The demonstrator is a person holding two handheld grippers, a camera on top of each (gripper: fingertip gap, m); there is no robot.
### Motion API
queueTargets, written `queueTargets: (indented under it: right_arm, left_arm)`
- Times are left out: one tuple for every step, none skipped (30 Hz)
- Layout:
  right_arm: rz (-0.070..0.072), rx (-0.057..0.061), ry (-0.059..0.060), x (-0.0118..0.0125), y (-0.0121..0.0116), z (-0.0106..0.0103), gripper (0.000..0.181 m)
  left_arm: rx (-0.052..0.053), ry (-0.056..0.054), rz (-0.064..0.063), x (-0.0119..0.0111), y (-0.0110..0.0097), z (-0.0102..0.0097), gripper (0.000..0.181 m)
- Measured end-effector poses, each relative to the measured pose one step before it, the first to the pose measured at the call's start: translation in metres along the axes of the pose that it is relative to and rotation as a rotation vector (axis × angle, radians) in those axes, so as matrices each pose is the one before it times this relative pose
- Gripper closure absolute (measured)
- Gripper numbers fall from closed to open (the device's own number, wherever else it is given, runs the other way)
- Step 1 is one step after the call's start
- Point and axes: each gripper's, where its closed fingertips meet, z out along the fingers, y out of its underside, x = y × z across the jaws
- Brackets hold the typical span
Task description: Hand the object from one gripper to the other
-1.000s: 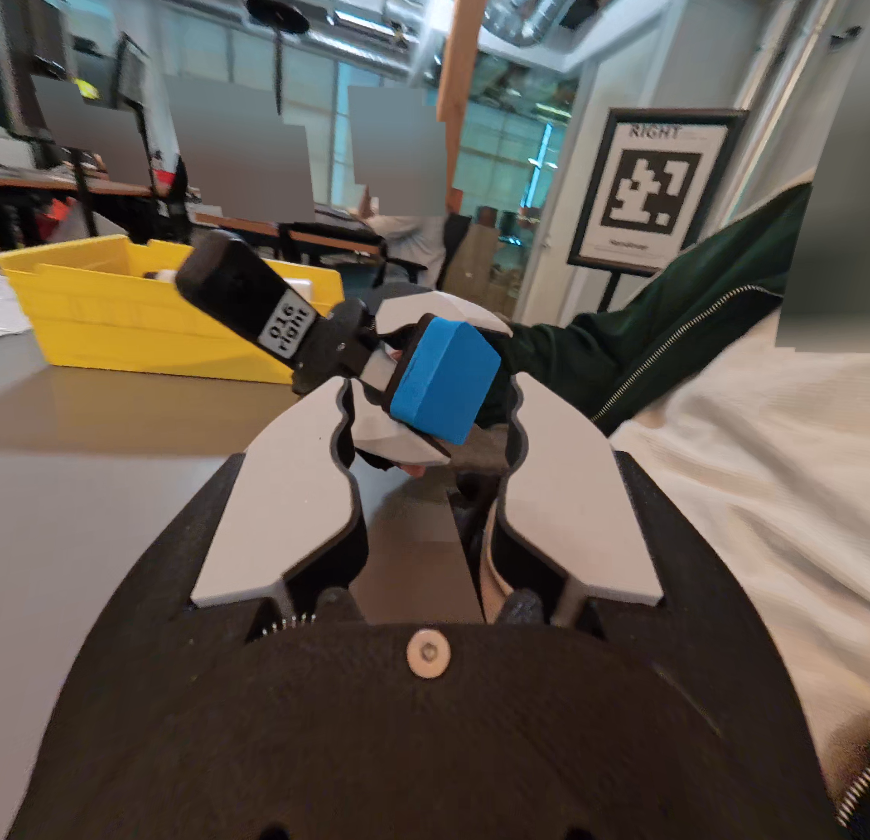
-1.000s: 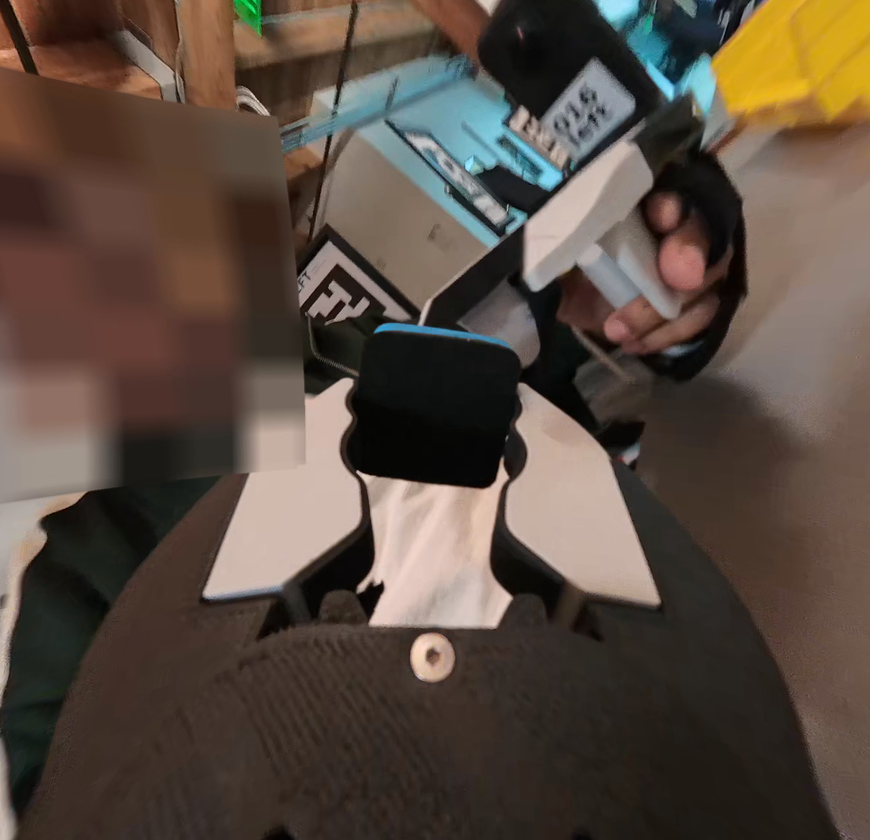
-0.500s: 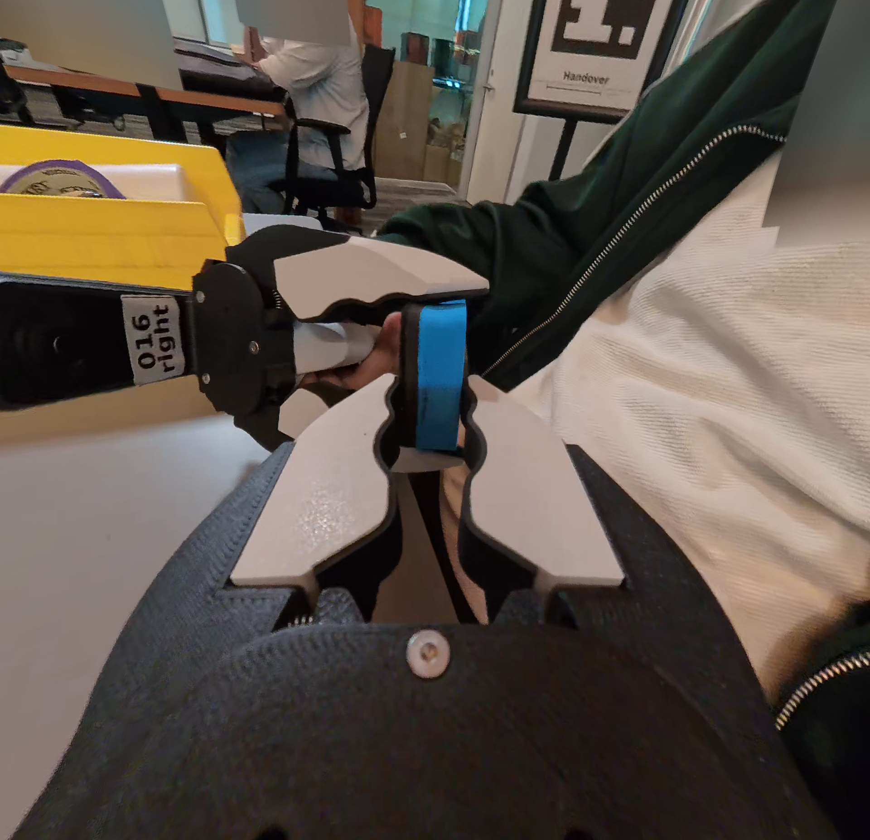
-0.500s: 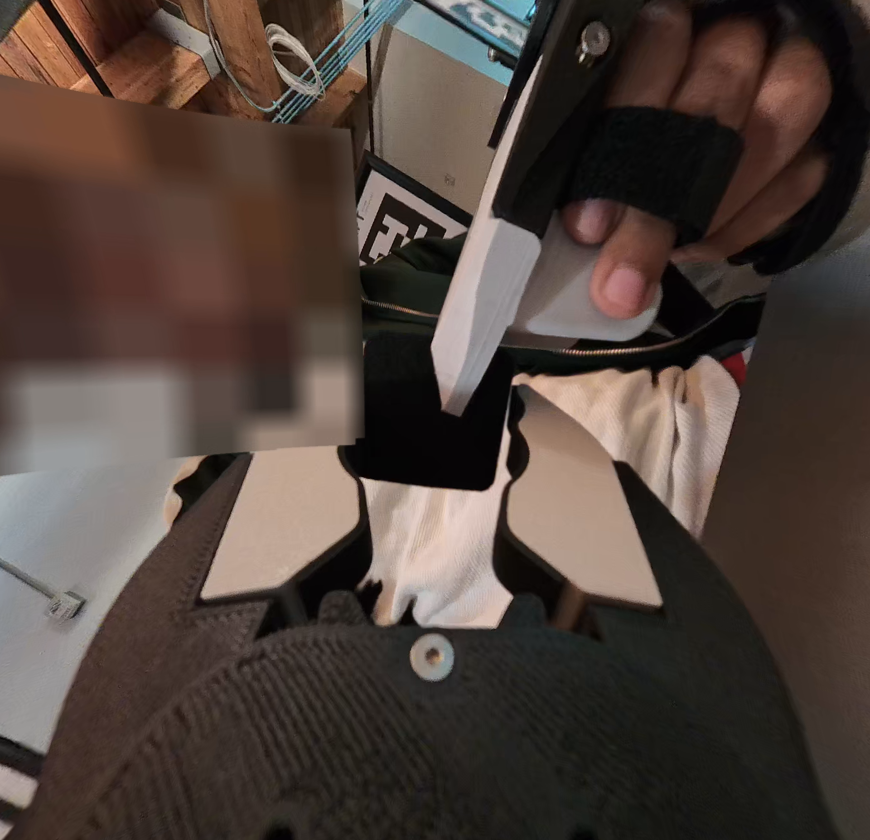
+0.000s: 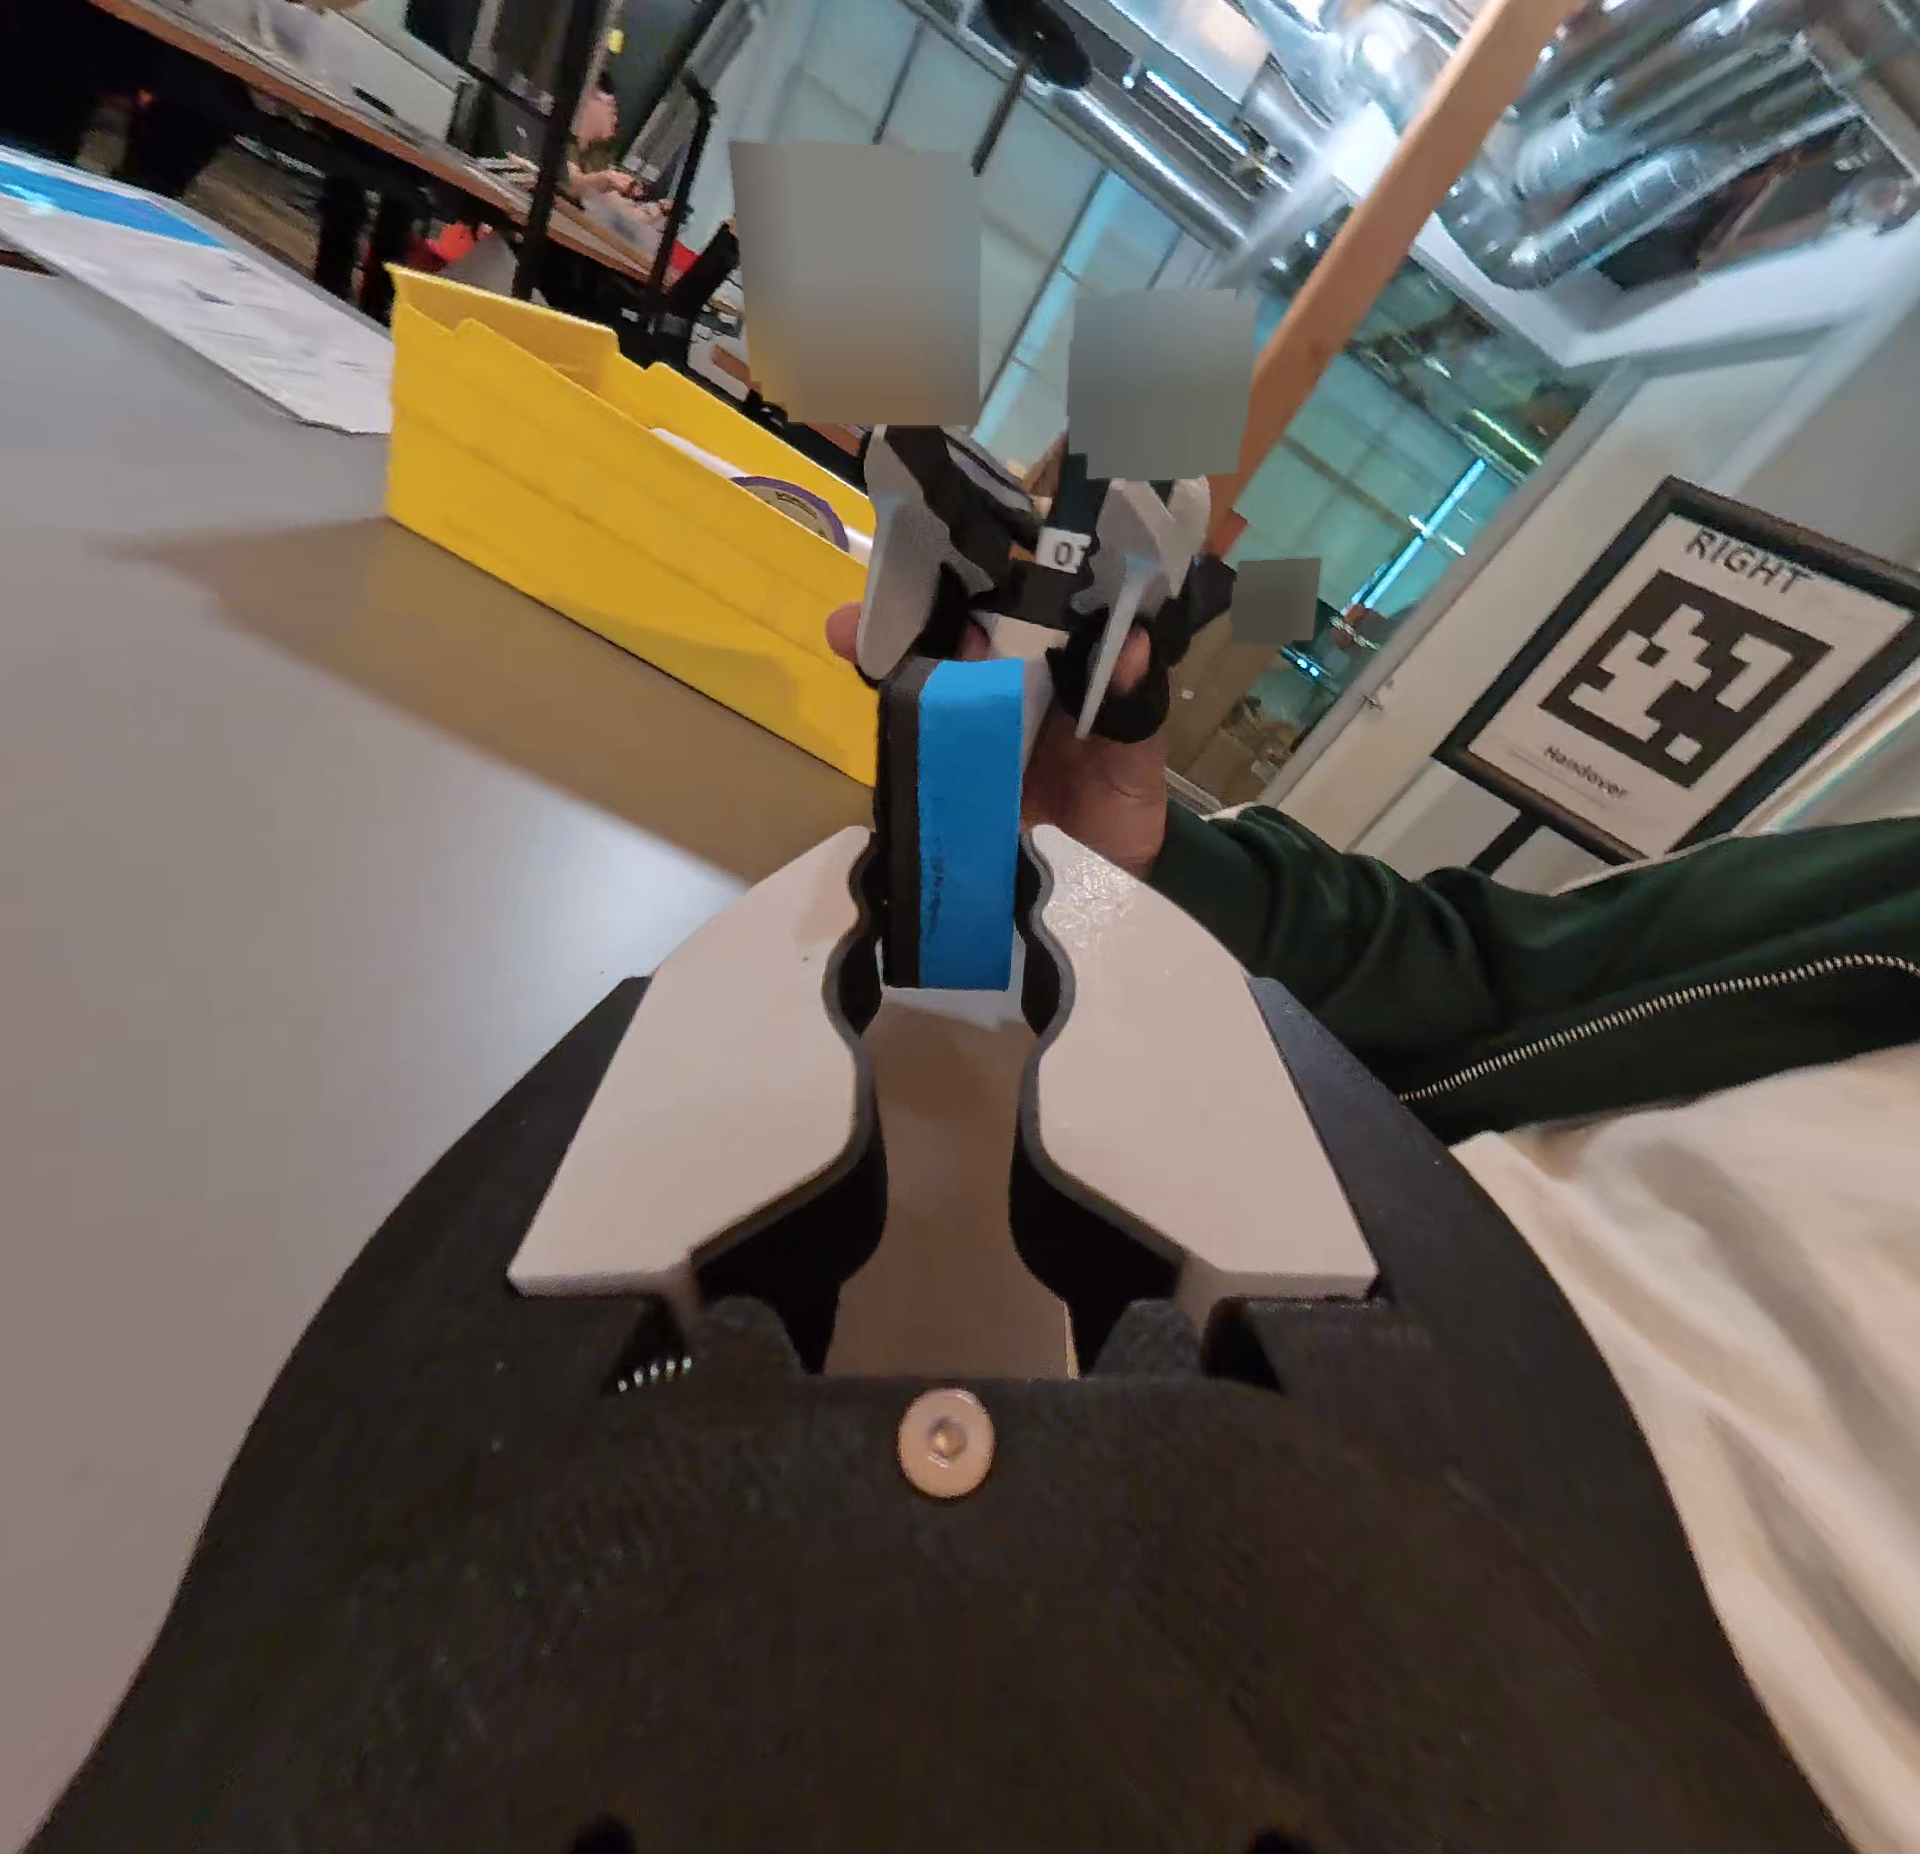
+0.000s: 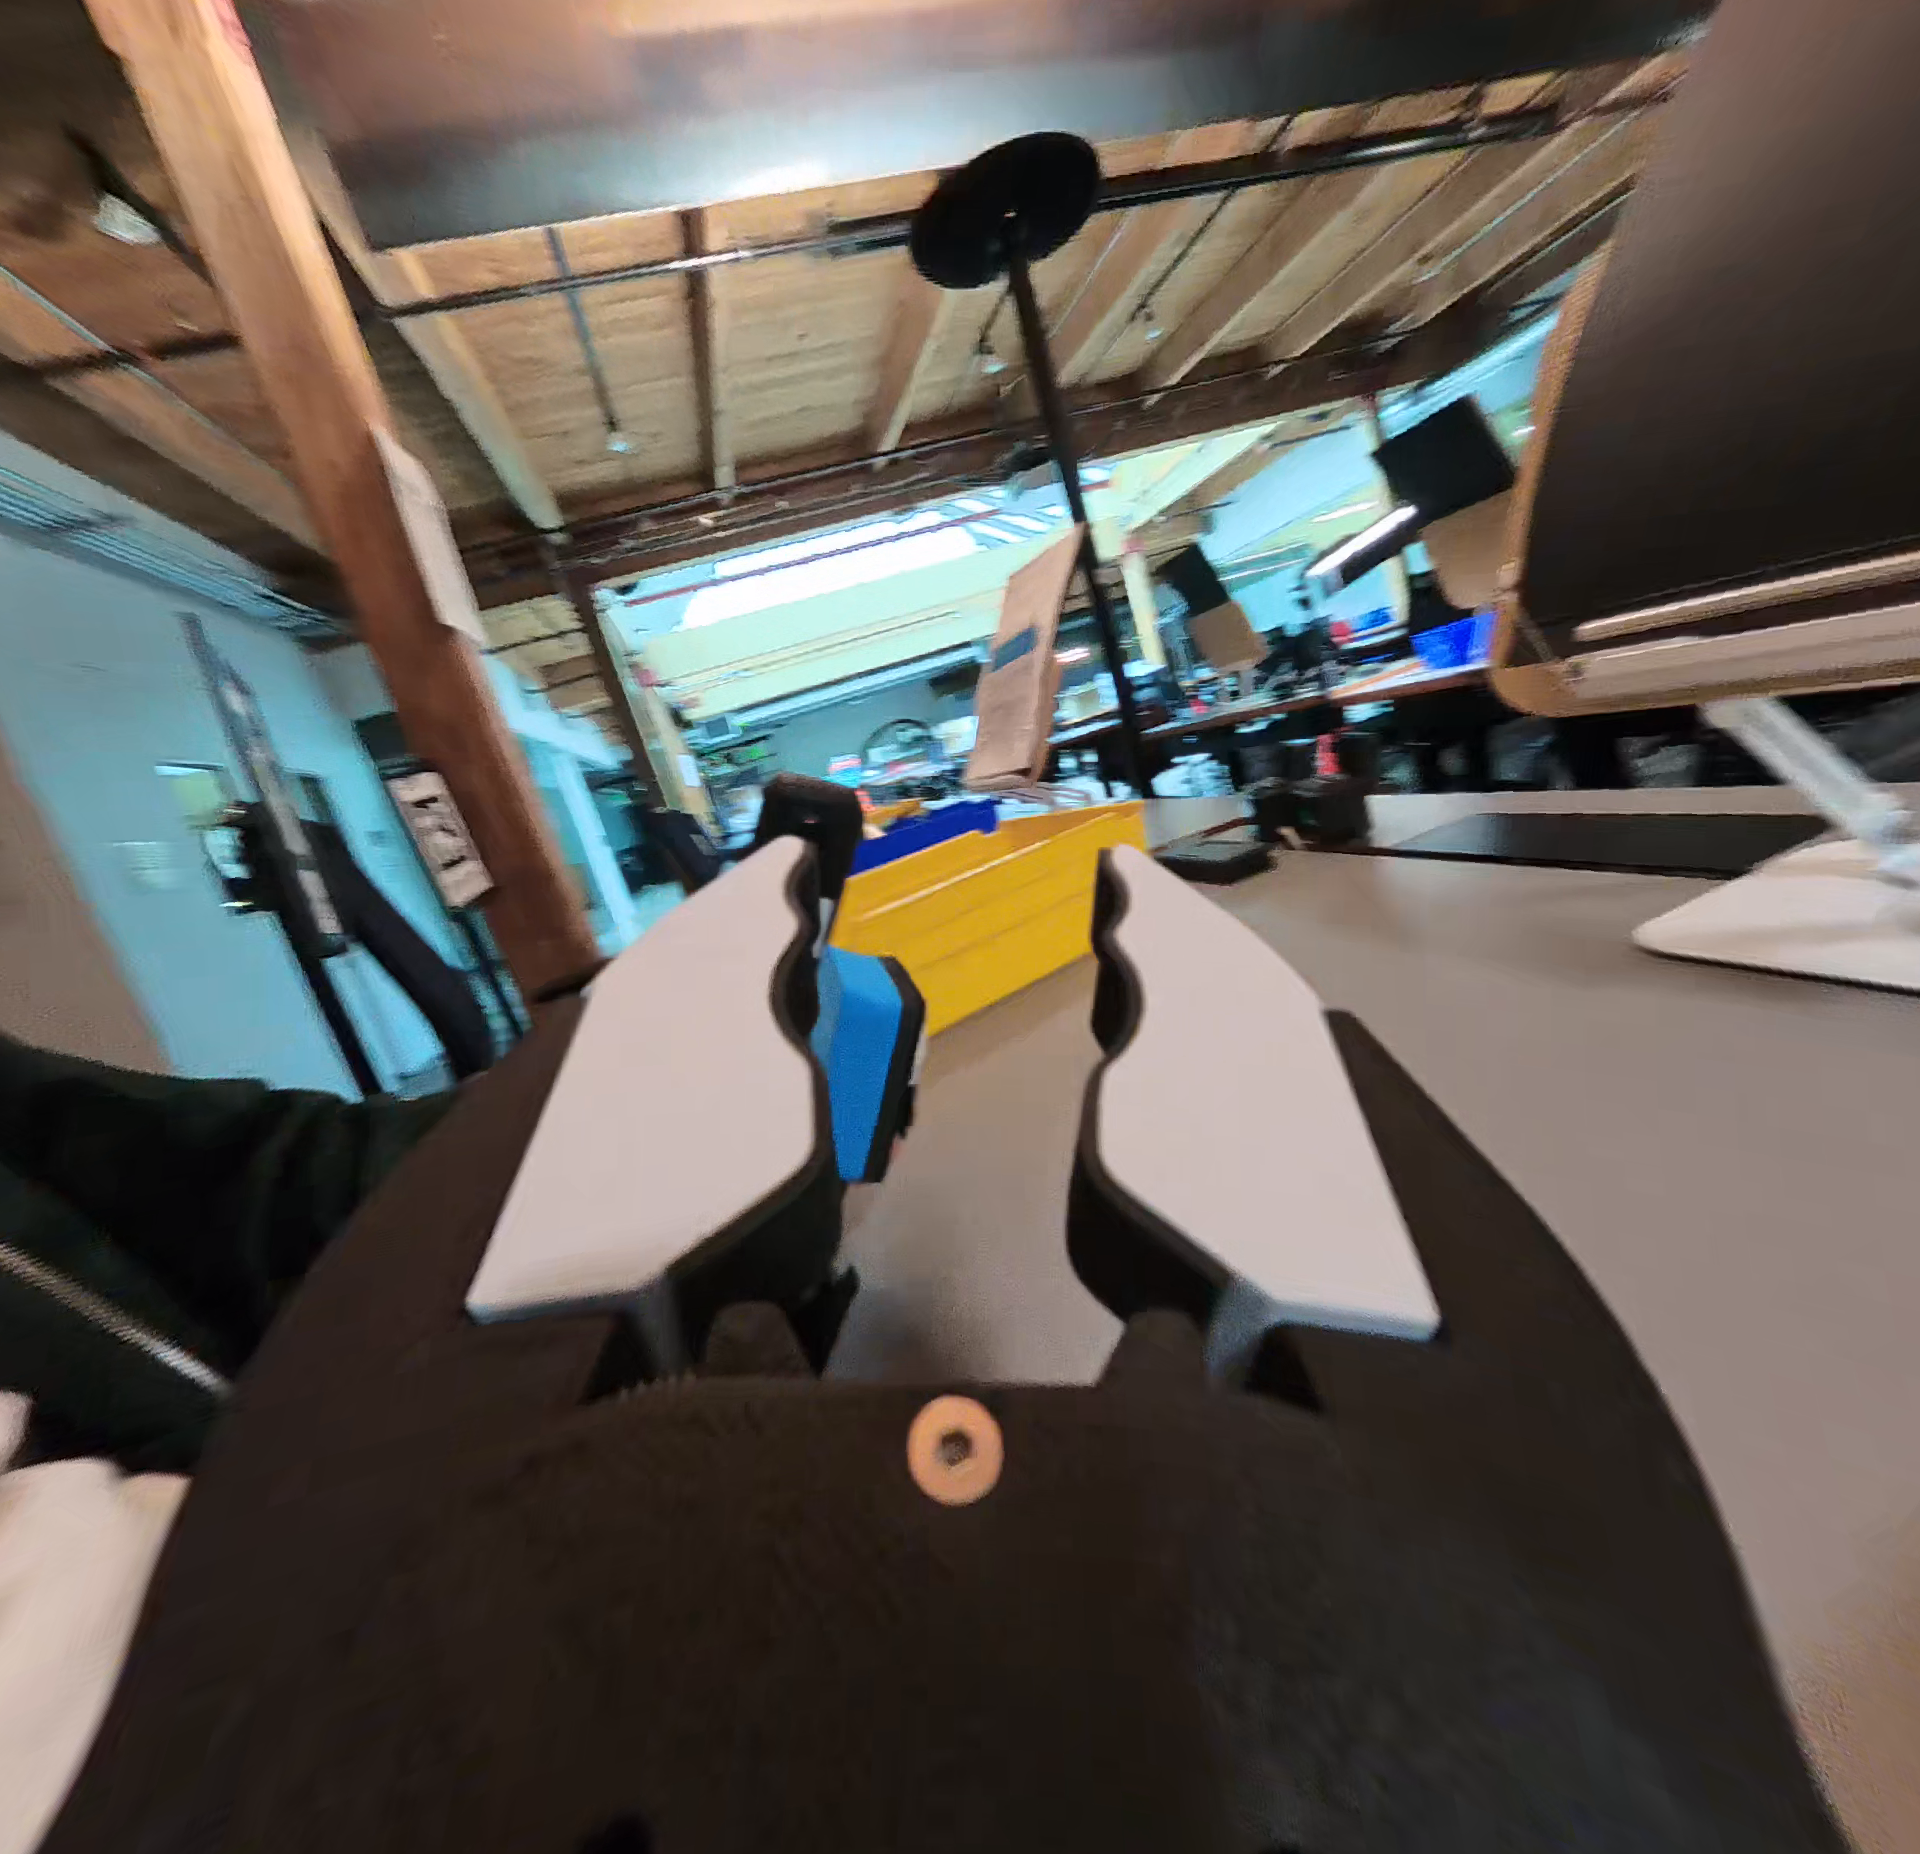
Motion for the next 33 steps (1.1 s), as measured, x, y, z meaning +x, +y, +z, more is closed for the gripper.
queueTargets:
  right_arm:
    - [-0.0128, -0.0109, 0.0228, 0.00152, 0.00255, -0.00024, 0.130]
    - [0.0180, -0.0181, 0.0013, -0.00058, 0.00417, 0.00181, 0.130]
    - [0.0329, -0.0231, 0.0015, -0.00025, 0.00589, 0.00311, 0.130]
    - [0.0304, -0.0216, -0.0021, -0.00095, 0.00686, 0.00366, 0.130]
    - [0.0254, -0.0158, -0.0183, -0.00342, 0.00663, 0.00443, 0.129]
    - [0.0221, -0.0255, -0.0159, -0.00362, 0.00742, 0.00486, 0.128]
    - [0.0068, -0.0267, -0.0165, -0.00452, 0.00670, 0.00493, 0.128]
    - [-0.0091, -0.0291, -0.0091, -0.00385, 0.00631, 0.00449, 0.128]
    - [-0.0200, -0.0341, 0.0158, -0.00038, 0.00659, 0.00366, 0.130]
    - [-0.0211, -0.0323, 0.0190, 0.00087, 0.00644, 0.00276, 0.132]
    - [-0.0054, -0.0263, 0.0036, -0.00052, 0.00530, 0.00208, 0.136]
    - [0.0200, -0.0244, -0.0096, -0.00136, 0.00387, 0.00096, 0.144]
    - [0.0341, -0.0107, -0.0294, -0.00319, 0.00102, 0.00007, 0.153]
    - [0.0370, -0.0025, -0.0142, -0.00019, -0.00042, -0.00083, 0.157]
    - [0.0316, -0.0066, -0.0172, -0.00041, 0.00037, -0.00050, 0.158]
    - [0.0274, -0.0068, -0.0148, -0.00038, 0.00062, -0.00031, 0.158]
    - [0.0150, -0.0072, -0.0060, -0.00010, 0.00033, -0.00026, 0.158]
    - [0.0029, -0.0040, -0.0003, -0.00012, 0.00015, 0.00008, 0.158]
    - [-0.0075, -0.0025, 0.0013, -0.00050, -0.00010, 0.00015, 0.159]
    - [-0.0088, -0.0017, 0.0015, -0.00031, -0.00016, 0.00010, 0.159]
    - [-0.0039, -0.0010, 0.0015, -0.00009, -0.00024, -0.00002, 0.159]
    - [0.0001, 0.0026, -0.0009, 0.00008, -0.00062, -0.00032, 0.159]
    - [0.0051, 0.0066, -0.0027, 0.00032, -0.00101, -0.00070, 0.159]
    - [0.0089, 0.0076, -0.0022, 0.00056, -0.00122, -0.00092, 0.159]
    - [0.0091, 0.0061, 0.0005, 0.00106, -0.00104, -0.00109, 0.159]
    - [0.0070, 0.0047, 0.0012, 0.00119, -0.00104, -0.00116, 0.158]
    - [0.0052, 0.0048, 0.0001, 0.00083, -0.00121, -0.00109, 0.159]
    - [0.0065, 0.0036, -0.0009, 0.00069, -0.00111, -0.00114, 0.159]
    - [0.0107, 0.0023, -0.0045, 0.00032, -0.00094, -0.00102, 0.159]
    - [0.0162, 0.0028, -0.0084, 0.00013, -0.00090, -0.00107, 0.159]
    - [0.0233, 0.0022, -0.0128, 0.00011, -0.00057, -0.00098, 0.159]
    - [0.0342, -0.0018, -0.0148, 0.00047, 0.00015, -0.00100, 0.159]
    - [0.0434, -0.0048, -0.0124, 0.00137, 0.00073, -0.00105, 0.159]
  left_arm:
    - [0.0133, -0.0133, -0.0059, -0.00099, -0.00100, -0.00005, 0.158]
    - [0.0156, -0.0104, -0.0054, -0.00073, -0.00137, -0.00011, 0.158]
    - [0.0134, -0.0025, -0.0071, 0.00017, -0.00111, -0.00008, 0.158]
    - [0.0110, 0.0037, -0.0083, 0.00059, -0.00085, -0.00008, 0.158]
    - [0.0065, 0.0076, -0.0095, 0.00081, -0.00025, -0.00003, 0.158]
    - [0.0067, 0.0025, -0.0082, -0.00014, -0.00017, 0.00006, 0.158]
    - [0.0030, 0.0008, -0.0080, -0.00041, 0.00033, 0.00019, 0.158]
    - [-0.0020, 0.0048, -0.0067, -0.00008, 0.00110, 0.00052, 0.158]
    - [-0.0040, 0.0052, -0.0042, 0.00026, 0.00151, 0.00090, 0.158]
    - [-0.0050, 0.0036, -0.0016, 0.00019, 0.00151, 0.00096, 0.158]
    - [-0.0038, 0.0057, 0.0018, 0.00092, 0.00122, 0.00101, 0.158]
    - [-0.0071, 0.0079, 0.0012, 0.00134, 0.00128, 0.00121, 0.158]
    - [-0.0106, 0.0058, 0.0005, 0.00117, 0.00126, 0.00090, 0.158]
    - [-0.0035, 0.0037, 0.0038, 0.00129, 0.00005, 0.00038, 0.158]
    - [-0.0055, -0.0055, 0.0101, 0.00006, 0.00035, 0.00038, 0.158]
    - [-0.0052, -0.0029, 0.0126, 0.00030, 0.00042, 0.00010, 0.158]
    - [-0.0029, -0.0022, 0.0130, 0.00005, 0.00039, 0.00021, 0.158]
    - [-0.0017, 0.0008, 0.0090, -0.00002, 0.00032, 0.00002, 0.157]
    - [0.0025, 0.0042, 0.0071, 0.00041, -0.00012, -0.00009, 0.157]
    - [0.0037, 0.0037, 0.0088, 0.00018, -0.00020, -0.00011, 0.157]
    - [0.0026, 0.0011, 0.0063, -0.00004, 0.00003, 0.00000, 0.157]
    - [0.0001, -0.0002, 0.0067, -0.00011, 0.00025, 0.00034, 0.153]
    - [0.0002, -0.0017, 0.0094, -0.00017, 0.00022, 0.00078, 0.146]
    - [-0.0033, -0.0023, 0.0106, 0.00016, 0.00039, 0.00069, 0.143]
    - [-0.0042, -0.0013, 0.0157, 0.00065, 0.00041, 0.00060, 0.141]
    - [-0.0059, -0.0052, 0.0217, 0.00037, 0.00039, 0.00074, 0.138]
    - [-0.0089, -0.0047, 0.0284, 0.00055, 0.00079, 0.00066, 0.135]
    - [-0.0116, -0.0051, 0.0366, 0.00060, 0.00092, 0.00060, 0.131]
    - [-0.0135, -0.0093, 0.0488, 0.00001, 0.00098, 0.00059, 0.125]
    - [-0.0181, -0.0170, 0.0623, -0.00078, 0.00136, 0.00035, 0.118]
    - [-0.0254, -0.0210, 0.0760, -0.00109, 0.00206, -0.00007, 0.113]
    - [-0.0318, -0.0277, 0.0889, -0.00153, 0.00255, -0.00022, 0.108]
    - [-0.0334, -0.0324, 0.1031, -0.00154, 0.00247, -0.00051, 0.104]
